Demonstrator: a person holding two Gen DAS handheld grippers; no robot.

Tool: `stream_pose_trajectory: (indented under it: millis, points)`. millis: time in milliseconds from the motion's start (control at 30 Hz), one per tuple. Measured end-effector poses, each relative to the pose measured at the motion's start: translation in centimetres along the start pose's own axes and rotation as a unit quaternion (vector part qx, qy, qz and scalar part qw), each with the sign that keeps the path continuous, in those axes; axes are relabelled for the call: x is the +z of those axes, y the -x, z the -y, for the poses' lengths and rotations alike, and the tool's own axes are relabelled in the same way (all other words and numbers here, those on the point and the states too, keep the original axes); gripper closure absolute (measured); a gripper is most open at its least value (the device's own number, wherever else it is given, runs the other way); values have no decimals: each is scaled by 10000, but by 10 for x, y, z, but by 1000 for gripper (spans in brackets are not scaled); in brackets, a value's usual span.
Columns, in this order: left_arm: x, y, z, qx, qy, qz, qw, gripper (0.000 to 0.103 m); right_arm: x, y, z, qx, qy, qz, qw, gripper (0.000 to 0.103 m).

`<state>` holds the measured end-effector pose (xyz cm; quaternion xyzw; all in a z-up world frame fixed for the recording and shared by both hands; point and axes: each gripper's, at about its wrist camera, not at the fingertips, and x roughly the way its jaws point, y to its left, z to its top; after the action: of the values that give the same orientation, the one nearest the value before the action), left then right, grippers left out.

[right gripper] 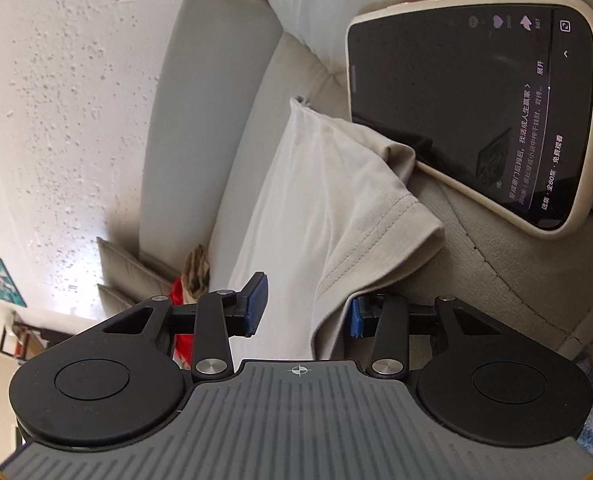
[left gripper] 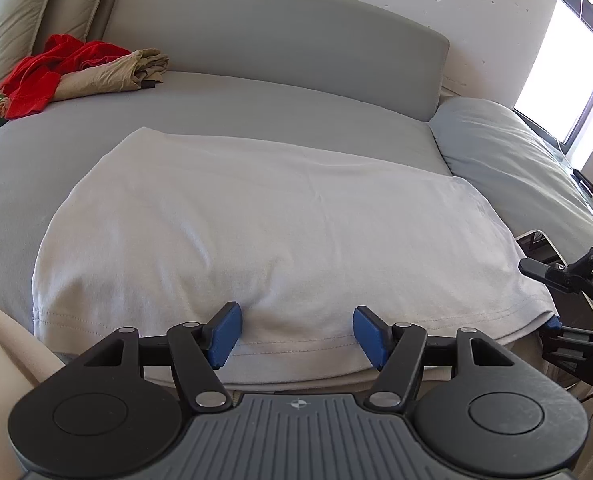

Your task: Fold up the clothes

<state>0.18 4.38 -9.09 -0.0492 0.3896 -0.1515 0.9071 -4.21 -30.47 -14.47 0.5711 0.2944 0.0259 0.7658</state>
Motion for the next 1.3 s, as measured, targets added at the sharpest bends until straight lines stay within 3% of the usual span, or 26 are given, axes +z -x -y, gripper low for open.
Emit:
stream_pose_trajectory:
  millis: [233, 500, 867, 900, 967, 1000, 1067, 1167, 1233, 1300]
  points:
    - [0, -1, -1, -27, 5, -6, 10000, 40, 1, 4, 11, 115, -290, -17, 9995, 59]
    - [-1, 0, -6, -138, 76, 9, 9999, 40, 13, -24, -7, -195, 577, 431, 9972, 59]
    - [-3, 1, -10, -246, 155, 17, 9996, 40, 16, -32, -17, -571, 951, 789, 9907, 59]
    - [-3, 1, -11, -280, 193, 18, 9994, 40, 17, -35, -18, -637, 1048, 821, 9891, 61]
    - [-2, 2, -16, -362, 307, 18, 9989, 40, 18, -34, -17, -881, 1007, 889, 9870, 94]
    - [-2, 2, -18, -404, 365, 18, 9985, 40, 19, -33, -15, -899, 940, 892, 9875, 99]
    - [-1, 2, -20, -466, 419, 12, 9980, 40, 22, -31, -11, -873, 788, 882, 9891, 99]
    - [5, 4, -23, -507, 442, -92, 9977, 42, 18, -33, -30, -1292, 1190, 897, 9804, 99]
    - [18, 13, -33, -492, 662, -199, 9964, 44, 14, -37, -48, -1720, 1581, 890, 9683, 99]
    - [37, 30, -59, -474, 1119, 48, 9926, 43, 9, -43, -69, -2161, 2007, 861, 9516, 99]
